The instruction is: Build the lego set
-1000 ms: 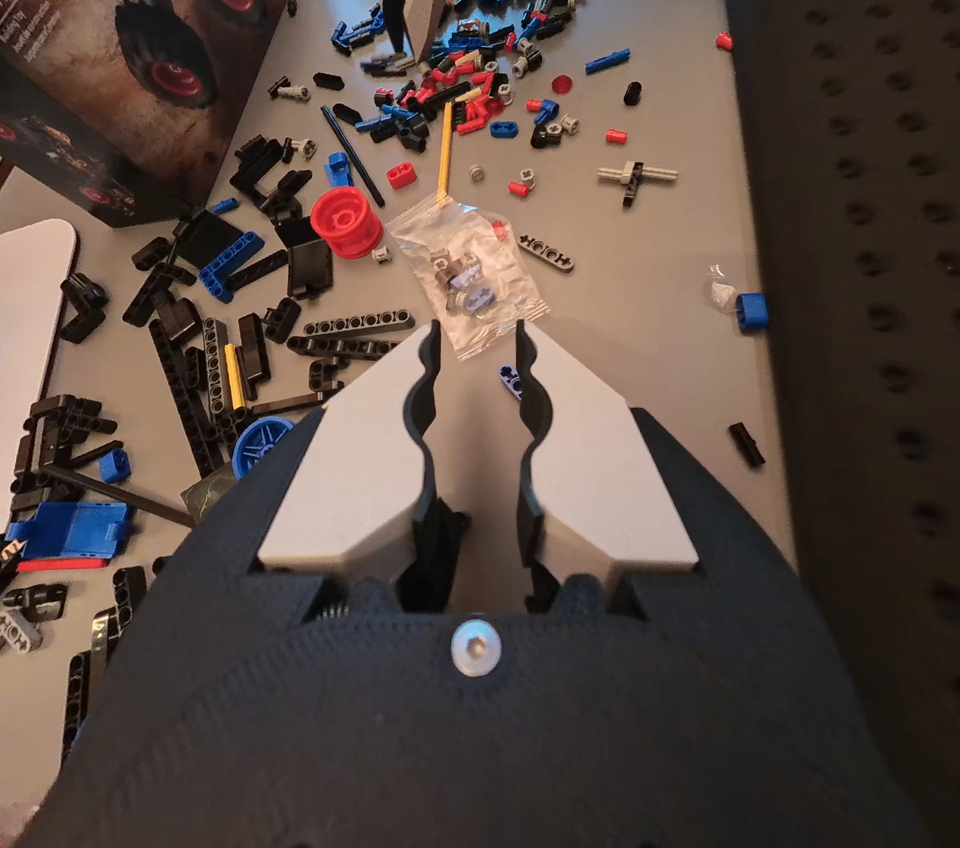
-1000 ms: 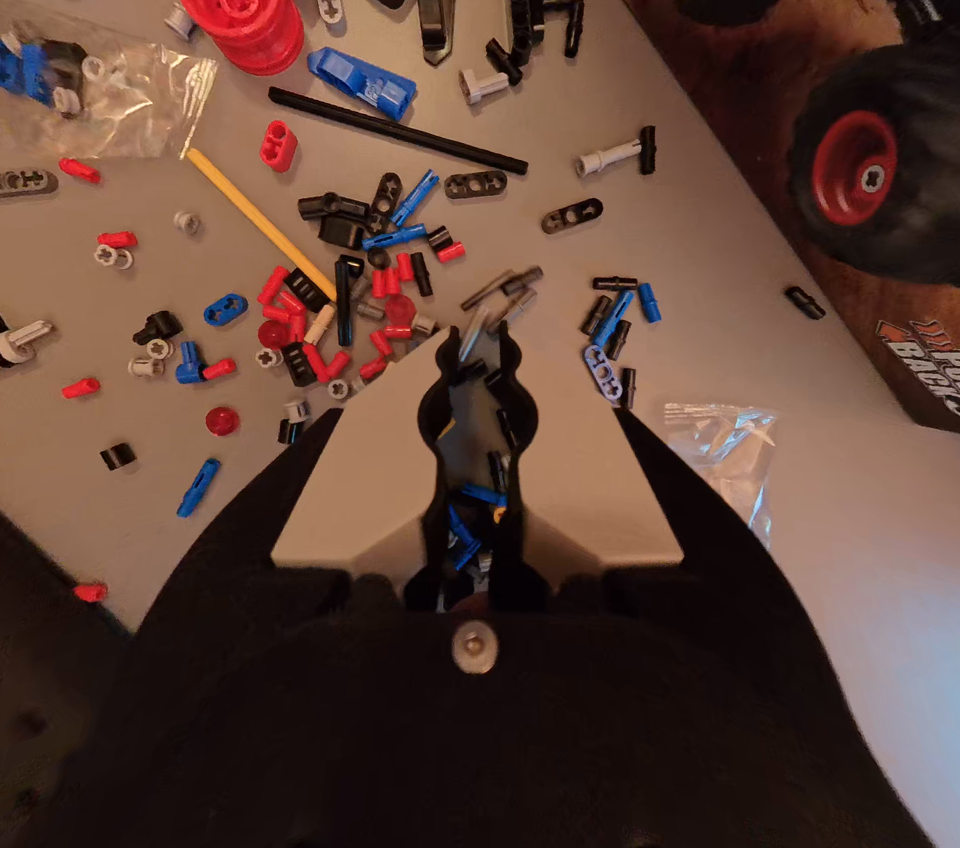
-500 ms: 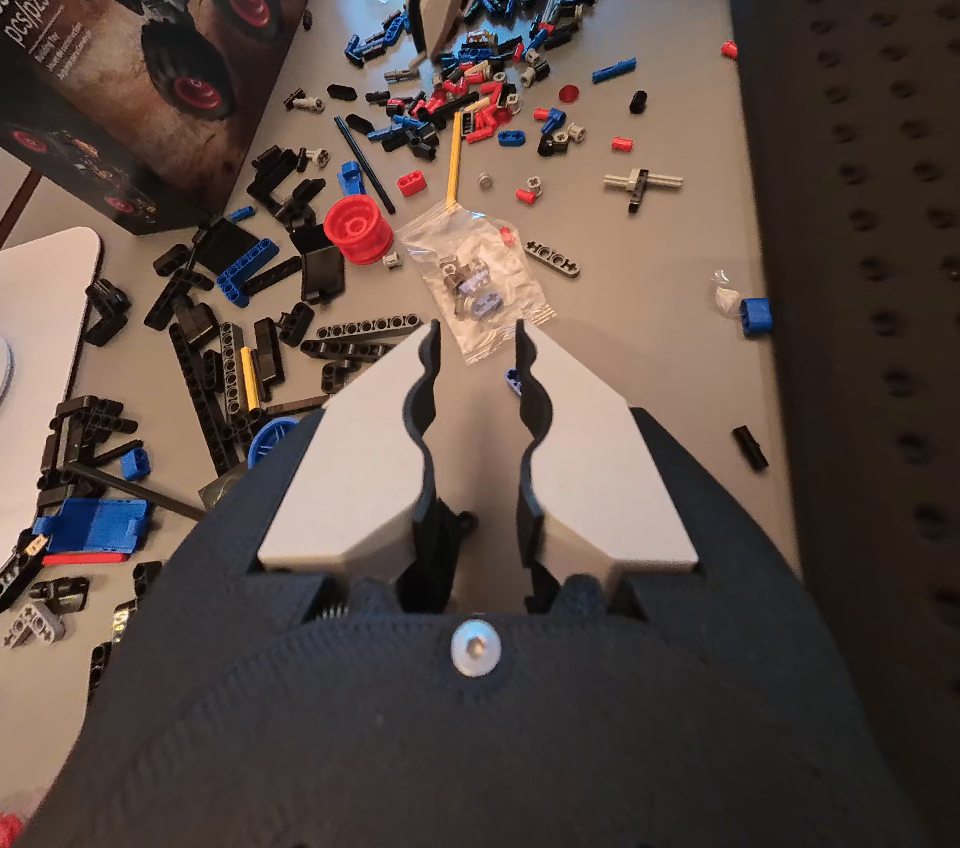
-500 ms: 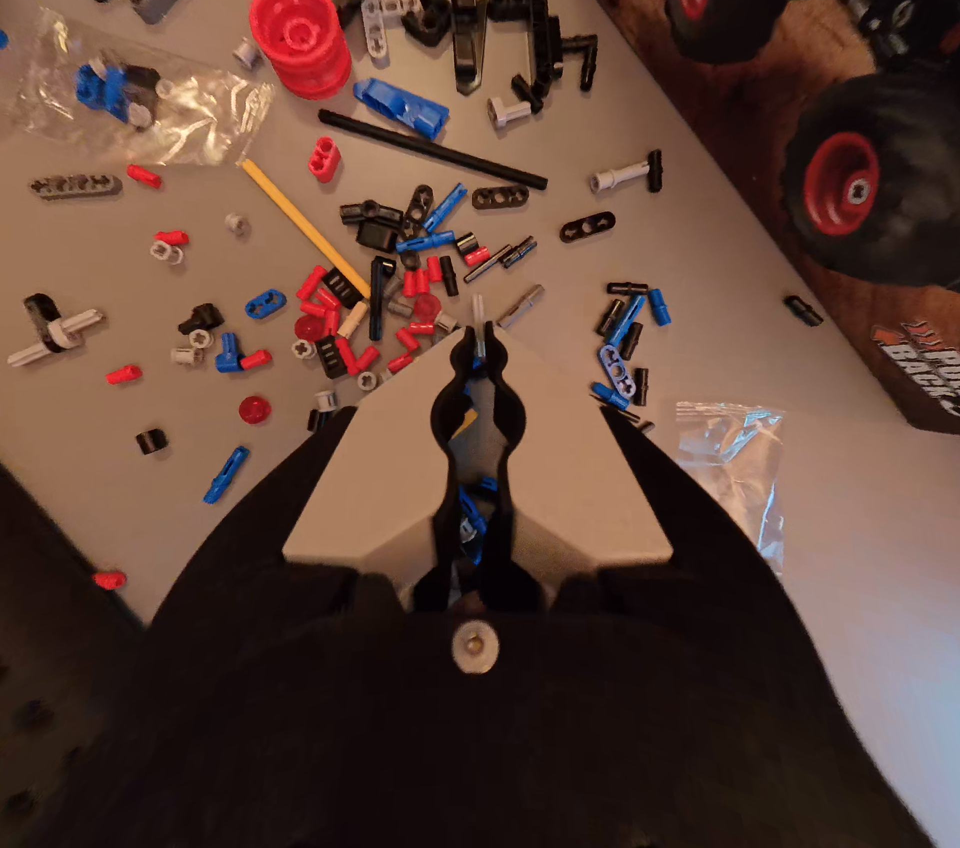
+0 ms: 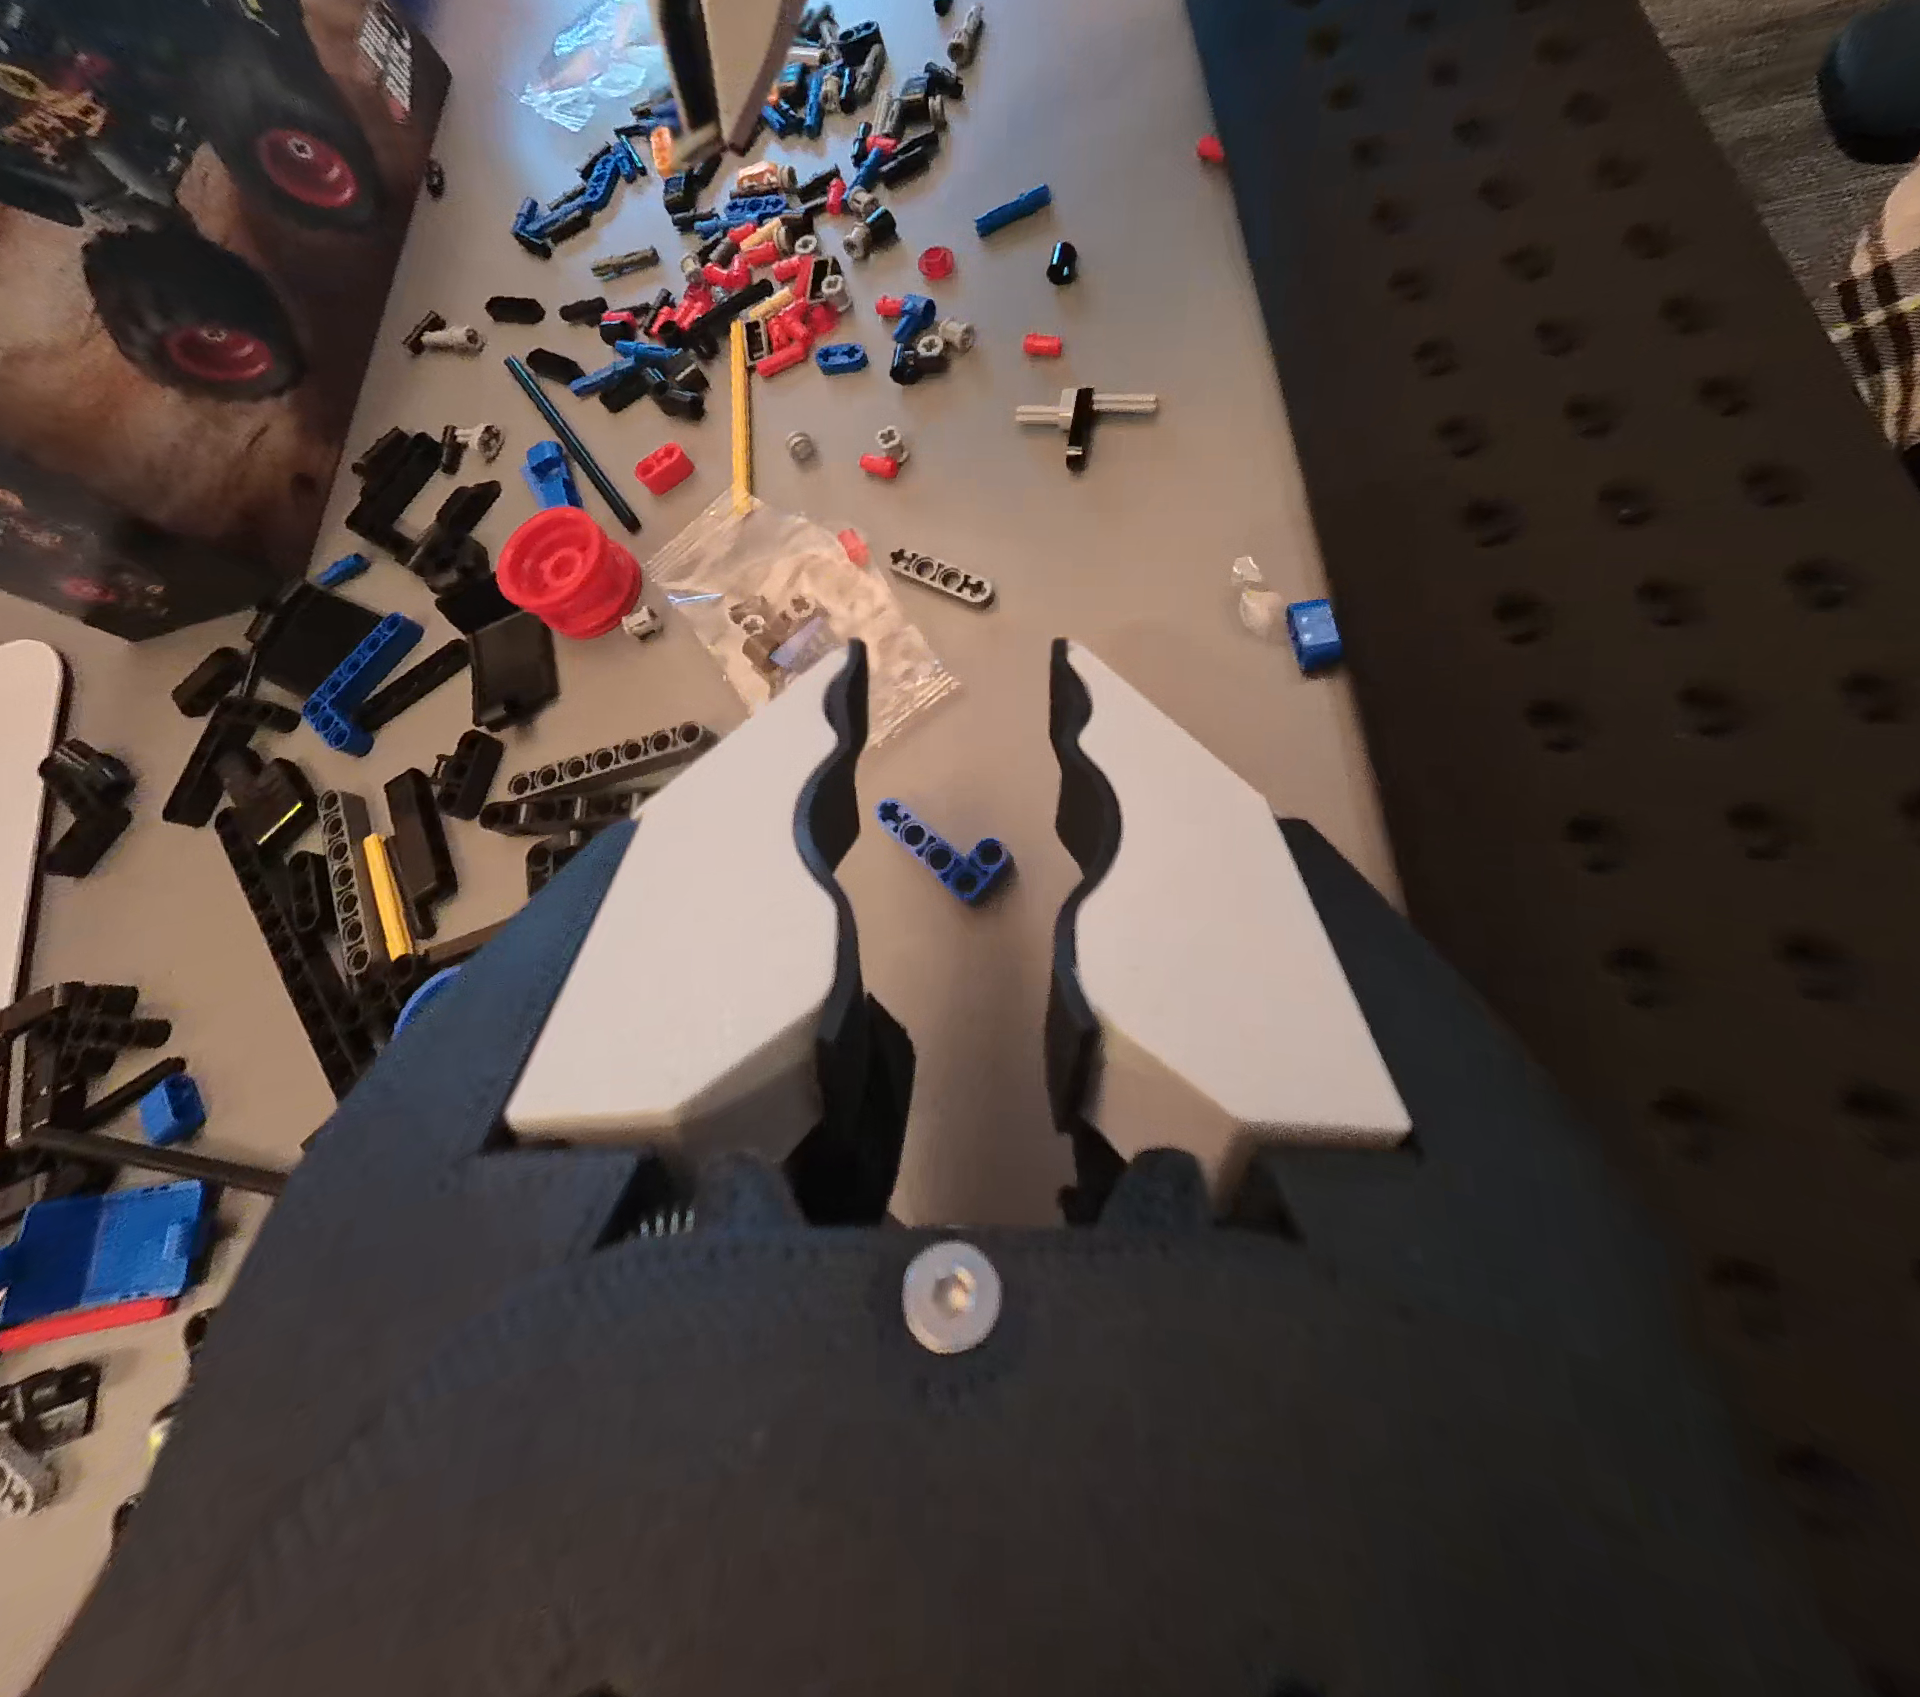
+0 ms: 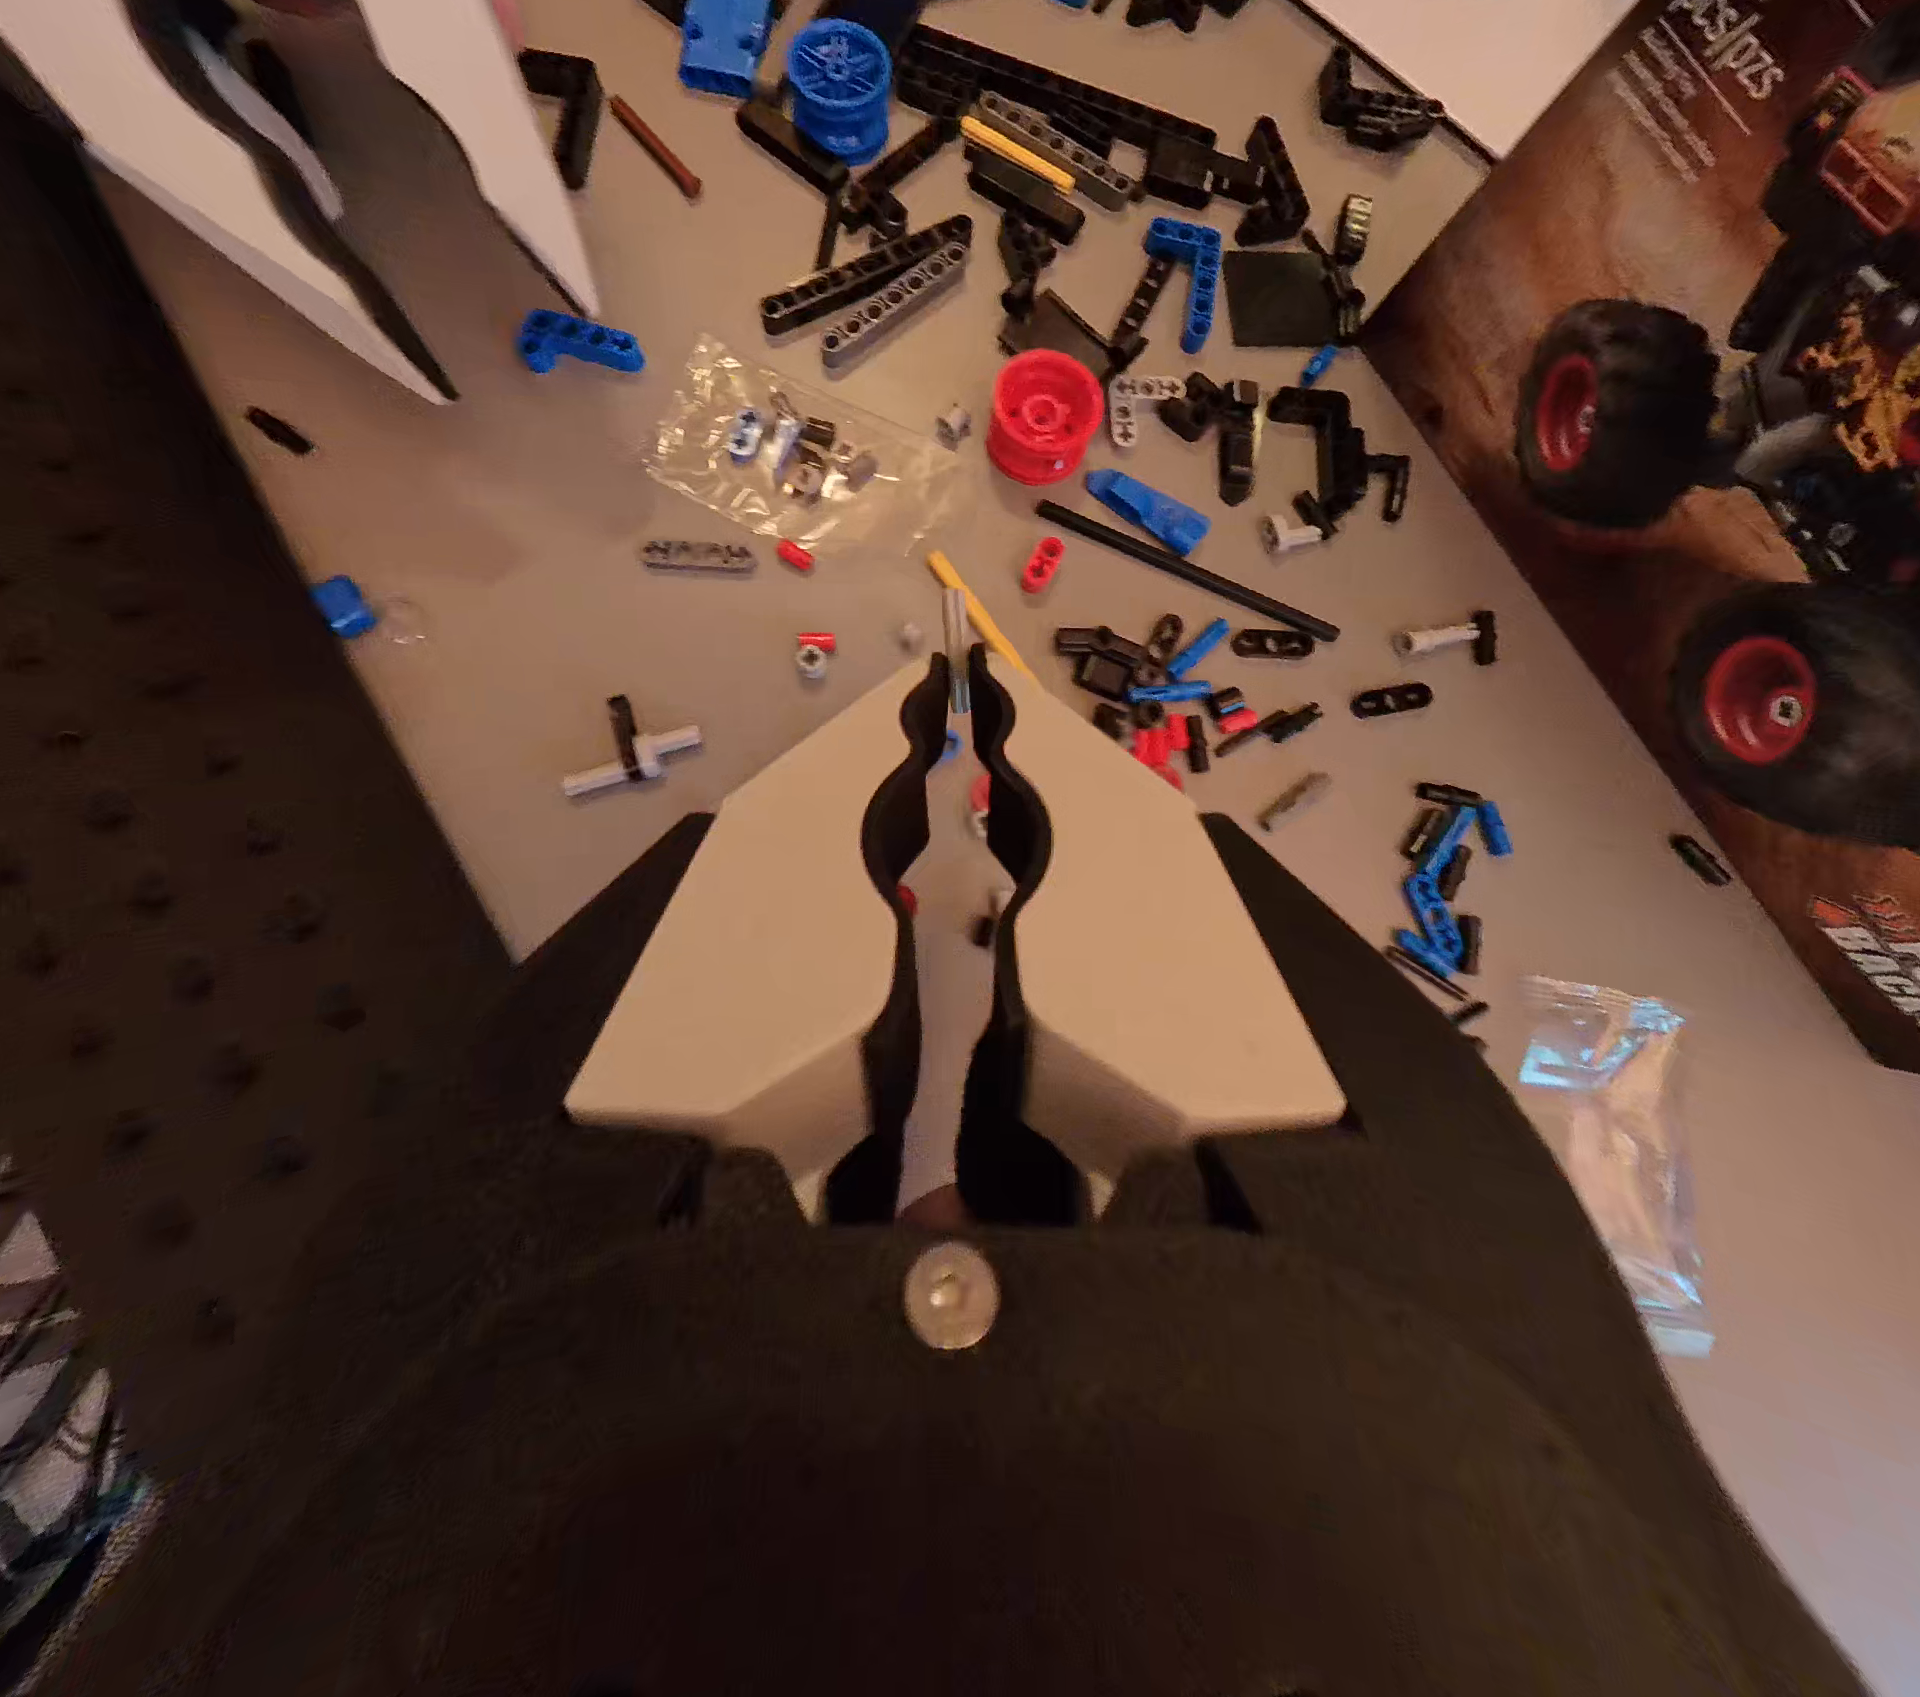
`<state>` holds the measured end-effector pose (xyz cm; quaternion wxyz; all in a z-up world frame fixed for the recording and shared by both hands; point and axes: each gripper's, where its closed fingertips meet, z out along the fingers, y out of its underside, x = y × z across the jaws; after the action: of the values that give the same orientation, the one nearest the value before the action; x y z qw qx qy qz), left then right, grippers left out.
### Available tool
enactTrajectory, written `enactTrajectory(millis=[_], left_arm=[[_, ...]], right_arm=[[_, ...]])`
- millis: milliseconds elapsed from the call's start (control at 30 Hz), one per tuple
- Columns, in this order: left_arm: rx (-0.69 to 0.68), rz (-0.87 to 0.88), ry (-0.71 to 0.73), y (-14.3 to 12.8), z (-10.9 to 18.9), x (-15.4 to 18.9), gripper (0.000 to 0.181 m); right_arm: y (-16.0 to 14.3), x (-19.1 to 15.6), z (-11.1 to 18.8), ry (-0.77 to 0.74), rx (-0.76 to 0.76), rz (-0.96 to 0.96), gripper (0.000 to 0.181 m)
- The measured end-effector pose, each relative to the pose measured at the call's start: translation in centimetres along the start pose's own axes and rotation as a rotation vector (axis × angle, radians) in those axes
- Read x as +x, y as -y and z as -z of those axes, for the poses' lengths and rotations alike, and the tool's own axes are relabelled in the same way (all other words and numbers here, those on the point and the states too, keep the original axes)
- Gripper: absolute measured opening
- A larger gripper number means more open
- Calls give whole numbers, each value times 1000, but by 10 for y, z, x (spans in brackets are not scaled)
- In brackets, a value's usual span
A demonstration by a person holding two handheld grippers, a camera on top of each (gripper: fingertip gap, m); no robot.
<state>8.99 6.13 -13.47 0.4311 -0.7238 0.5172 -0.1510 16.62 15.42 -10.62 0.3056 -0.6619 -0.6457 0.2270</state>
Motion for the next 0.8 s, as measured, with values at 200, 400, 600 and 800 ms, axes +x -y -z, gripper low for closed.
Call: enactTrajectory(millis=[200,400,600,800], left_arm=[[3,-26,-50,0,1,9,31],[-33,-80,-106,-5,-2,24,31],[-78,-130,-174,-8,-10,36,30],[-111,-244,-242,-1,-14,53,28]], right_arm=[[1,-25,1,24,23,-13,3],[-9,-42,3,30,10,-17,3],[-18,-59,1,50,-1,-14,3],[-24,-70,0,63,-7,-5,3]])
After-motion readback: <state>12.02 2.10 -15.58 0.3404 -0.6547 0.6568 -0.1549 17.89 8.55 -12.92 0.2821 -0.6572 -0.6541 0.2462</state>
